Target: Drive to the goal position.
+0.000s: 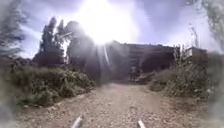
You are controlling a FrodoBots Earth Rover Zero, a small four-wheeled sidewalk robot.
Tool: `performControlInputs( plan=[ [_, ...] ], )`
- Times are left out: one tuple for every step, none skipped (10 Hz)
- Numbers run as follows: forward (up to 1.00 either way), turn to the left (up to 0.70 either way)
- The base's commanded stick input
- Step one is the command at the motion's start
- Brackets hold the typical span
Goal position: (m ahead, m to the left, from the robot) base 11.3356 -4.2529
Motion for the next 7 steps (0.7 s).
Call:
performControlInputs(
  plan=[
    [0.70, 0.00],
    [0.70, 0.00],
    [0.70, 0.00],
    [0.70, 0.00],
    [0.70, 0.00],
    [0.70, 0.00],
    [0.70, -0.08]
  ],
)
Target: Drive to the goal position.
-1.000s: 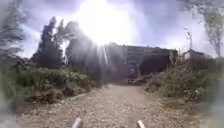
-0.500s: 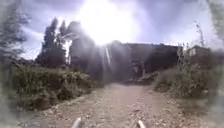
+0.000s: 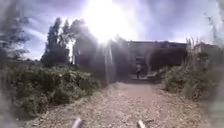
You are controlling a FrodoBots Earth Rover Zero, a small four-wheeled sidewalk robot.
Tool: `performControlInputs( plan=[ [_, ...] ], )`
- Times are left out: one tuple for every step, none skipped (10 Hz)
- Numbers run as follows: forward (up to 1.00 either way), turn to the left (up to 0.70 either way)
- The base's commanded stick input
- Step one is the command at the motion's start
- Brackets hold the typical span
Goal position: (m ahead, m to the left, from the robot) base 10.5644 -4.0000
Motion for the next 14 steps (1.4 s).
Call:
performControlInputs(
  plan=[
    [0.70, -0.31],
    [0.70, -0.35],
    [0.70, -0.33],
    [0.70, -0.06],
    [0.70, 0.00],
    [0.70, 0.00],
    [0.70, 0.00],
    [0.70, 0.00],
    [0.70, 0.00],
    [0.70, 0.00],
    [0.70, 0.00],
    [0.70, 0.00],
    [0.70, 0.00],
    [0.70, -0.07]
  ],
)
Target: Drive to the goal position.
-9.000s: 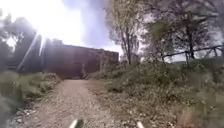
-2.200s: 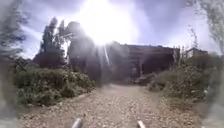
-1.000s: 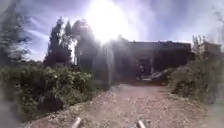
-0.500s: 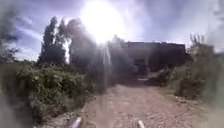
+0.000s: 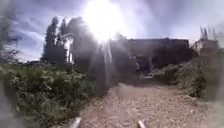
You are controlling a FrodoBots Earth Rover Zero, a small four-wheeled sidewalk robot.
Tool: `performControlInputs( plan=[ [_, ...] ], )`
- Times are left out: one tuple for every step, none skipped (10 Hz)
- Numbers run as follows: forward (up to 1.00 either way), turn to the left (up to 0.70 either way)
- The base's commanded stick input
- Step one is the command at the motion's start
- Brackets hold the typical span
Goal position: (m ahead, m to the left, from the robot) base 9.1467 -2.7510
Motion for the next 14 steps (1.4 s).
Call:
performControlInputs(
  plan=[
    [0.70, -0.17],
    [0.70, -0.35],
    [0.70, -0.35],
    [0.70, -0.35],
    [0.70, -0.10],
    [0.70, 0.00],
    [0.70, 0.00],
    [0.70, 0.00],
    [0.70, 0.00],
    [0.70, -0.35],
    [0.70, -0.35],
    [0.70, -0.35],
    [0.70, -0.35],
    [0.70, -0.33]
  ],
)
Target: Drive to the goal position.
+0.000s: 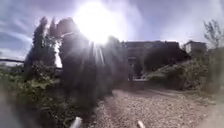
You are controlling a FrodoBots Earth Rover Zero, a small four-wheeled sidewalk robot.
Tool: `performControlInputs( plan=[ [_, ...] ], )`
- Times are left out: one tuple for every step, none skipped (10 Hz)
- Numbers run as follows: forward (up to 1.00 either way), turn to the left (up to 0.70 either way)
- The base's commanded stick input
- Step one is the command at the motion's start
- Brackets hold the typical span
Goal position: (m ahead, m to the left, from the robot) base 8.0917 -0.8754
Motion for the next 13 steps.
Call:
performControlInputs(
  plan=[
    [0.70, -0.17],
    [0.70, -0.06],
    [0.70, 0.00],
    [0.70, 0.00],
    [0.70, 0.00],
    [0.70, 0.00],
    [0.70, 0.00],
    [0.70, 0.00],
    [0.70, 0.00],
    [0.70, 0.00],
    [0.70, 0.00],
    [0.70, 0.00],
    [0.70, 0.00]
  ],
)
